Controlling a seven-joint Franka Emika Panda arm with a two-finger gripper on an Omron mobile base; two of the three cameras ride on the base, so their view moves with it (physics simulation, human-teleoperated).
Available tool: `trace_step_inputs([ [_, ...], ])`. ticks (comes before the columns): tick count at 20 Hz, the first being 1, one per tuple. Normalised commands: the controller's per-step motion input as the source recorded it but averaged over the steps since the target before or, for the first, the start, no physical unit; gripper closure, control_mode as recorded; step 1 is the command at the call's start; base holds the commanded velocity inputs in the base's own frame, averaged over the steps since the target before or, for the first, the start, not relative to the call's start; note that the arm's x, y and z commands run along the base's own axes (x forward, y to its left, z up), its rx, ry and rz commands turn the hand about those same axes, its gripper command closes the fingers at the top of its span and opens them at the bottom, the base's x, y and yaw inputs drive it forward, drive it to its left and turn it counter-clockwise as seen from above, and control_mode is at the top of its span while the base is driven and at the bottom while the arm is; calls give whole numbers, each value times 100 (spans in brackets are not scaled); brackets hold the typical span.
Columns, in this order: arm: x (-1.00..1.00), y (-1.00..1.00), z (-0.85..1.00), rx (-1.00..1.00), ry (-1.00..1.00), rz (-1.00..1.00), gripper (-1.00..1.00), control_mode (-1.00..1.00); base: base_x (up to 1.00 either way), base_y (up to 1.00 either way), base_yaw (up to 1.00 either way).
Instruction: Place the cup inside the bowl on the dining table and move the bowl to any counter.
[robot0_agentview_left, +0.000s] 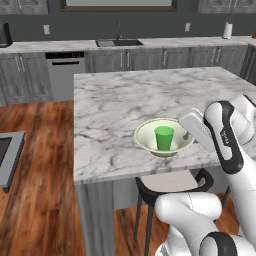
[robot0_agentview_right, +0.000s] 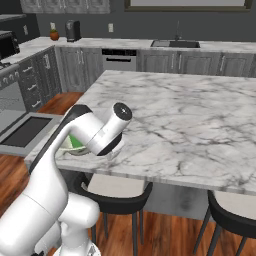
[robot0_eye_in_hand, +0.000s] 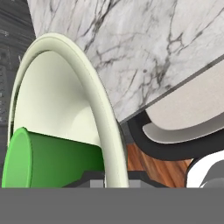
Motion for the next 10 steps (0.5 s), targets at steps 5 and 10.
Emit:
trace_step_inputs([
  [5,0,0,0,0,0,0,100,-100,0,0,0],
  [10,0,0,0,0,0,0,100,100,0,0,0],
])
